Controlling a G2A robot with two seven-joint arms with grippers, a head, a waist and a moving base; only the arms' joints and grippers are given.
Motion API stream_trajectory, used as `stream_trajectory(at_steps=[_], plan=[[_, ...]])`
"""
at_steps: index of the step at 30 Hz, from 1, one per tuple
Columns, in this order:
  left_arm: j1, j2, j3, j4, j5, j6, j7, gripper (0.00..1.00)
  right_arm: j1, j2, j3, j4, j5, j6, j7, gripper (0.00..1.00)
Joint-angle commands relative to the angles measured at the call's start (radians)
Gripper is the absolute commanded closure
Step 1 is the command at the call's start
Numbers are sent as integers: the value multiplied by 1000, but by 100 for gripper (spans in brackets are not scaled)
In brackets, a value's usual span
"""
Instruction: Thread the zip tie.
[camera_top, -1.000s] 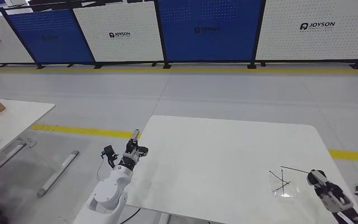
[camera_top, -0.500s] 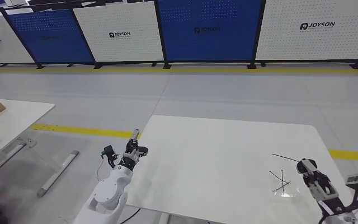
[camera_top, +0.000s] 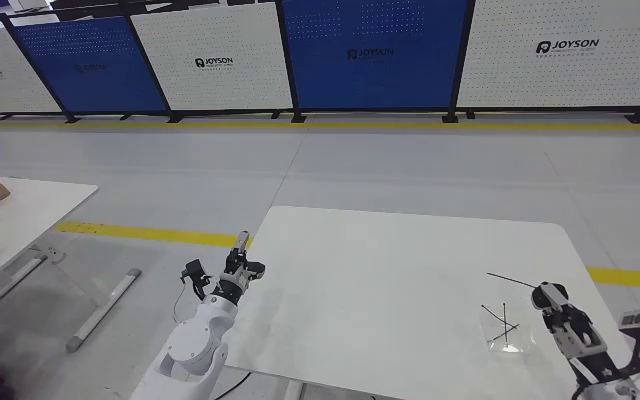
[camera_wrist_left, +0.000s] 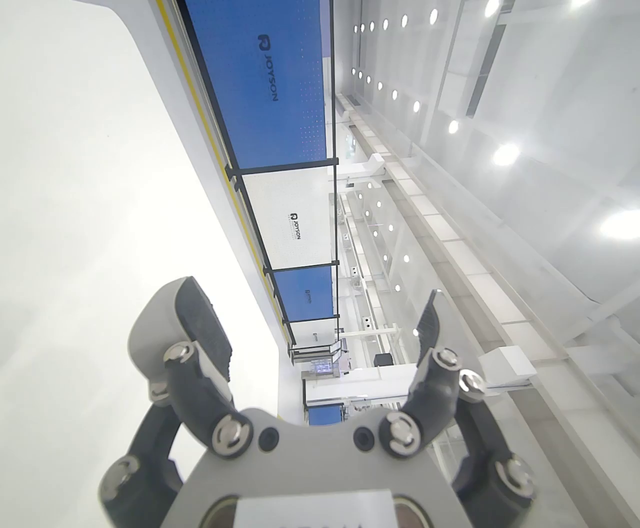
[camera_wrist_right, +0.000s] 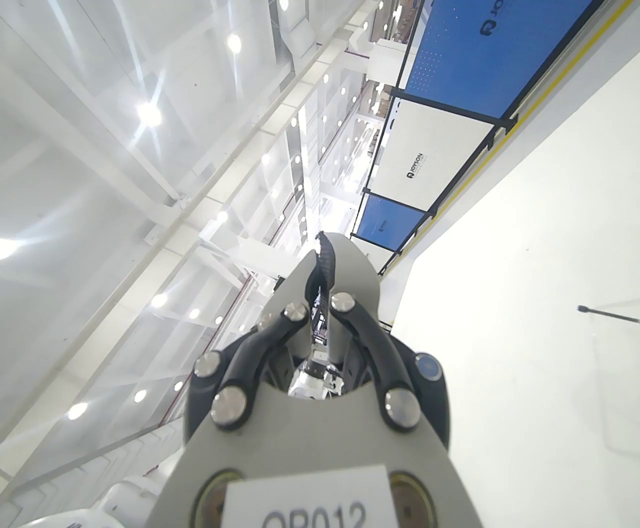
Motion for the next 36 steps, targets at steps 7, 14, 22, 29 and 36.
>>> stream_trajectory(at_steps=[7,14,22,29,36], plan=[[0,0,0,0,0,0,0,0,77,-25,-163,4,-150,7,-64,100],[0,0,0,0,0,0,0,0,127,-35,-235,44,-189,43,-77,100],[-8,-4,1,-78,-58,-49,-84,0,127,-35,-235,44,-189,43,-77,100],[-37,-9,92,-145,13,-22,-132,0,127,-35,-235,44,-189,43,-77,100],[-95,-7,138,-78,91,52,-189,0,127,-35,-235,44,-189,43,-77,100]])
